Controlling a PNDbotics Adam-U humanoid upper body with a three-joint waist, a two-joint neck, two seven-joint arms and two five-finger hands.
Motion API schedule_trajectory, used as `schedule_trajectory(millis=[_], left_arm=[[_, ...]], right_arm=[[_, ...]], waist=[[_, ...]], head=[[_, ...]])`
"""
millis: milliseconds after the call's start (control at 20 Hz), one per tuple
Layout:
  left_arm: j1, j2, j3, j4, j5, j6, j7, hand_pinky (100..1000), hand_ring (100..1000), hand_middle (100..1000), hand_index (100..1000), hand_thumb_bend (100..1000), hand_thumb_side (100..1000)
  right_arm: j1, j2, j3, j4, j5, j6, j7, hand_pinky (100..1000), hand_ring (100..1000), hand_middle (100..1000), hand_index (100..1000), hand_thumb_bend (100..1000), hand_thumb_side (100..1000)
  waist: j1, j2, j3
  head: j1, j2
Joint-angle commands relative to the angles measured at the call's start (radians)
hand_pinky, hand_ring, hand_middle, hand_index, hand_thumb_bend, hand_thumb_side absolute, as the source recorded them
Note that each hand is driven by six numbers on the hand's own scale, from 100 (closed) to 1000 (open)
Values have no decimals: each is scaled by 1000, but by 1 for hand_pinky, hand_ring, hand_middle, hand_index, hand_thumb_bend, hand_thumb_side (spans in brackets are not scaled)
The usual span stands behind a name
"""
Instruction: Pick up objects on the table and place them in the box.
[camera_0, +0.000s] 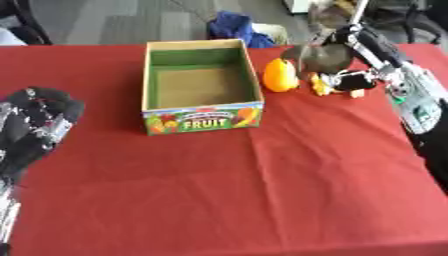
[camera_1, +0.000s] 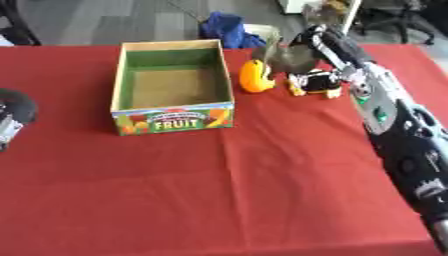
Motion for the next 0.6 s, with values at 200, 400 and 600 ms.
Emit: schedule_trajectory(millis=[200,400,600], left_arm=[[-39,-2,-15,-21,11,-3,-19,619,579,566,611,559,375],[-65,-6,-28,-24,16,-3,-34,619,579,566,612,560,373],[-91,-10,-40,-29,21,-4,-48,620,580,566,613,561,370]], right_arm=[[-95,40,-15,65,4,11,32,704,777,369,558,100,100],[-140,84,-36,132,57,13,35,708,787,378,570,100,100],[-166,109,-54,183,124,15,15,712,802,399,596,100,100]], waist=[[9,-5,40],[10,7,87],[9,20,136]], head=[[-28,-21],[-62,-35],[-99,-52]])
